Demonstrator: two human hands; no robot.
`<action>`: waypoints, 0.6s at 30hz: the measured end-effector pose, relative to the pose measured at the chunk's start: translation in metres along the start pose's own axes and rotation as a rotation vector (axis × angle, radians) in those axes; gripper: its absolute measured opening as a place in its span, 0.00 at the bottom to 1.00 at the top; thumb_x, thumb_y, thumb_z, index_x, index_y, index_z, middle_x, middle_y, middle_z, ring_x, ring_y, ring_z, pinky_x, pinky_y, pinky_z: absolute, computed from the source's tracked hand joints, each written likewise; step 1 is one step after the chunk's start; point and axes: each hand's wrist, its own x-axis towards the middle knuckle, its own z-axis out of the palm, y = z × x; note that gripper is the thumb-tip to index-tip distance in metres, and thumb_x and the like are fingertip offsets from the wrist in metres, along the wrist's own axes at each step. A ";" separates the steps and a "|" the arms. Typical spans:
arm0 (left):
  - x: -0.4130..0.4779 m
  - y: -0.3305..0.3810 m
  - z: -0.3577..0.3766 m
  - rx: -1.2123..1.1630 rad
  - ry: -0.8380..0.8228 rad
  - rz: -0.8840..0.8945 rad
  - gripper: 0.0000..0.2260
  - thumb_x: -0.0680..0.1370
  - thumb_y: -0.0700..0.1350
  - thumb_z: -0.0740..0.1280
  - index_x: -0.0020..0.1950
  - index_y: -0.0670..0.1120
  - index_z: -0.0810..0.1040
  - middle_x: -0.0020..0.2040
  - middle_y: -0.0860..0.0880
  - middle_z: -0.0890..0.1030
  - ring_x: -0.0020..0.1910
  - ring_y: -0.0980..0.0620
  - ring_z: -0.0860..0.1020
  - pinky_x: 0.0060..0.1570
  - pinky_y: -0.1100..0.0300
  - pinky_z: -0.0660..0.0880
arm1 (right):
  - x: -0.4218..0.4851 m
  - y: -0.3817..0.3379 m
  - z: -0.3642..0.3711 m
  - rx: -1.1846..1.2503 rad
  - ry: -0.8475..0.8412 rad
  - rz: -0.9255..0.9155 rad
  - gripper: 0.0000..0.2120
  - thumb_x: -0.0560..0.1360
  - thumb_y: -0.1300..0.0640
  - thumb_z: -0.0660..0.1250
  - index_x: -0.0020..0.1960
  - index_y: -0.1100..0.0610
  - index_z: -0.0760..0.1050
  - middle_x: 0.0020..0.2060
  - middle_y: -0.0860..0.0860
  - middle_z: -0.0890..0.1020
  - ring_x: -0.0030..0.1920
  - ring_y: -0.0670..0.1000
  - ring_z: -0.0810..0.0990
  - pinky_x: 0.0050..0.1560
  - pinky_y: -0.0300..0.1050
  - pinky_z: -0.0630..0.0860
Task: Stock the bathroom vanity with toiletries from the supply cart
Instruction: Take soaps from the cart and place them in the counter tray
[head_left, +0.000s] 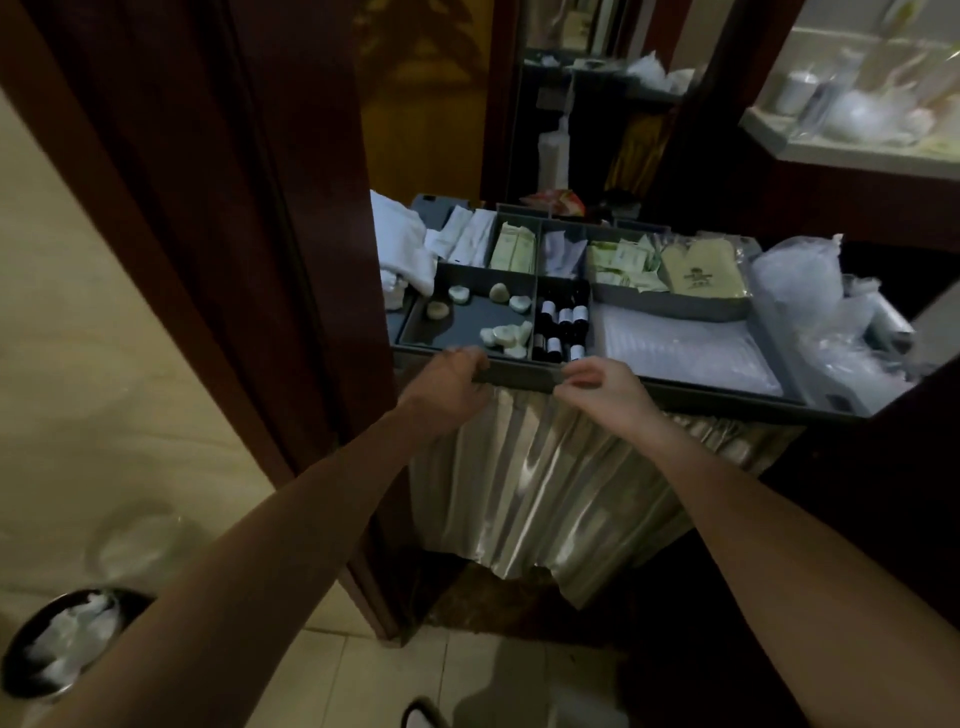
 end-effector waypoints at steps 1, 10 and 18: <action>0.007 -0.002 0.003 -0.045 0.017 0.008 0.06 0.78 0.43 0.68 0.54 0.46 0.76 0.54 0.46 0.77 0.53 0.47 0.77 0.48 0.58 0.70 | 0.008 -0.002 0.001 -0.010 -0.002 0.000 0.18 0.75 0.53 0.74 0.64 0.54 0.79 0.55 0.47 0.83 0.57 0.45 0.80 0.60 0.43 0.76; 0.075 -0.011 0.034 0.162 0.075 -0.152 0.15 0.78 0.53 0.65 0.64 0.52 0.75 0.59 0.48 0.79 0.59 0.46 0.78 0.52 0.51 0.77 | 0.074 -0.006 -0.001 -0.115 0.026 -0.062 0.17 0.76 0.55 0.73 0.63 0.56 0.80 0.57 0.49 0.83 0.58 0.47 0.80 0.60 0.42 0.75; 0.116 -0.035 0.033 0.136 0.240 -0.246 0.16 0.78 0.54 0.66 0.62 0.48 0.76 0.57 0.47 0.80 0.59 0.45 0.77 0.53 0.50 0.76 | 0.168 0.006 -0.011 -0.391 -0.013 -0.234 0.17 0.75 0.51 0.70 0.63 0.51 0.80 0.57 0.52 0.83 0.62 0.56 0.77 0.55 0.52 0.80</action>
